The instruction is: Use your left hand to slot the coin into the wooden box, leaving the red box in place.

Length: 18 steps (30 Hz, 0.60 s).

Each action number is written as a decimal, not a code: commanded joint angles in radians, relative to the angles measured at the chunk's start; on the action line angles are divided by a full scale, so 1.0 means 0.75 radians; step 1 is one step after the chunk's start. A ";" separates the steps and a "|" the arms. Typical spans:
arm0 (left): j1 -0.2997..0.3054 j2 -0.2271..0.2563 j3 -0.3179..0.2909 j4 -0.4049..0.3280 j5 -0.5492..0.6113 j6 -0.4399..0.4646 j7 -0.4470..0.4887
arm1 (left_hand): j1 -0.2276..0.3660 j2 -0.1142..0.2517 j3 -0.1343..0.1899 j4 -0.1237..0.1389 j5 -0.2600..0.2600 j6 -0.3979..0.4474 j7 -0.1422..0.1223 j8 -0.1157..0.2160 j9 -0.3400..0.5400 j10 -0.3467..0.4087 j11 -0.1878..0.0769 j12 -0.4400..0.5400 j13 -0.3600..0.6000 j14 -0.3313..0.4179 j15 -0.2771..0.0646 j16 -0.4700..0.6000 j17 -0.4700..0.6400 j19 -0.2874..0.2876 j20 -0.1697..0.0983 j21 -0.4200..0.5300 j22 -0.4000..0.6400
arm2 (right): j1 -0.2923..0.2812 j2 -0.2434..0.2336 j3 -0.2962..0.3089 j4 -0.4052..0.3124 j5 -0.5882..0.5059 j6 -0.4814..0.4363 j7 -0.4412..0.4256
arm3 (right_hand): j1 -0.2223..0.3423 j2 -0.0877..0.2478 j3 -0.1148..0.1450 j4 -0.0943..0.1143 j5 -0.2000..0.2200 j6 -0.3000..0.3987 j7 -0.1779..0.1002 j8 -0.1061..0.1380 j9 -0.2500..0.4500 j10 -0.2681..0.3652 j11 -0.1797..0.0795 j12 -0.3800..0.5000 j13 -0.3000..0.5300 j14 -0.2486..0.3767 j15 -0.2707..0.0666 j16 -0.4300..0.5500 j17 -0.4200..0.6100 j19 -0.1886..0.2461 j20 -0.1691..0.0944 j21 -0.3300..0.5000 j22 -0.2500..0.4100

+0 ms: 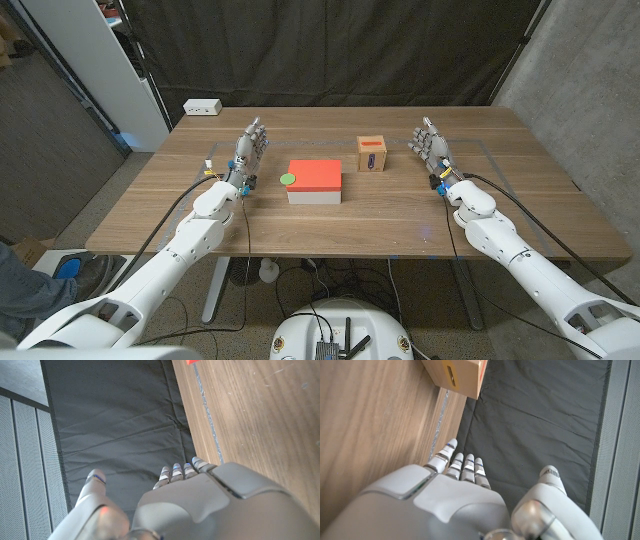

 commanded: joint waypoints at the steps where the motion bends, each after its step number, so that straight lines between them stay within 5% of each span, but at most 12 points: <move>1: 0.007 0.010 -0.004 -0.021 0.011 -0.010 0.007 | 0.000 -0.011 0.007 0.003 0.008 0.002 0.005 0.009 0.006 -0.004 0.000 0.007 0.007 -0.006 0.004 0.009 0.006 -0.007 -0.080 0.009 0.007 | -0.080 -0.023 0.030 -0.101 -0.014 0.002 -0.100 | 0.008 0.004 0.009 0.001 0.008 0.003 0.010 0.006 0.004 0.008 0.011 0.009 0.006 0.006 0.006 0.014 0.005 0.017 0.002 0.008 0.007; 10: 0.029 0.035 -0.017 -0.079 0.028 0.030 0.075 | 0.010 0.001 0.008 0.001 0.008 0.046 -0.007 0.019 0.006 0.037 -0.006 0.019 0.007 0.044 0.001 0.021 0.005 0.027 -0.047 0.020 0.007 | -0.087 -0.030 0.035 -0.115 -0.020 0.016 -0.099 | 0.010 0.009 0.010 -0.001 0.008 0.005 0.006 0.006 0.004 0.012 0.008 0.010 0.006 0.010 0.007 0.016 0.003 0.024 0.002 0.008 0.007; 13: 0.046 0.045 -0.024 -0.122 0.030 0.070 0.123 | 0.018 0.013 0.010 -0.002 0.009 0.084 -0.017 0.025 0.007 0.088 0.024 0.033 0.008 0.092 0.019 0.031 0.005 0.044 -0.033 0.023 0.007 | -0.086 -0.031 0.035 -0.118 -0.030 0.029 -0.097 | 0.011 0.012 0.011 -0.002 0.009 0.004 0.007 0.006 0.004 0.011 0.005 0.009 0.006 0.010 0.002 0.016 0.002 0.036 -0.006 0.011 0.007; 18: 0.080 0.065 -0.035 -0.213 0.044 0.167 0.243 | 0.036 0.042 0.019 -0.012 0.007 0.204 -0.040 0.032 0.008 0.288 0.023 0.075 0.012 0.290 0.033 0.062 0.008 0.216 0.054 0.066 0.013 | -0.090 -0.038 0.030 -0.135 -0.061 0.032 -0.118 | 0.016 0.018 0.013 -0.007 0.009 0.001 0.008 0.005 0.004 0.018 0.000 0.012 0.007 0.029 0.003 0.025 0.000 0.080 -0.025 0.023 0.006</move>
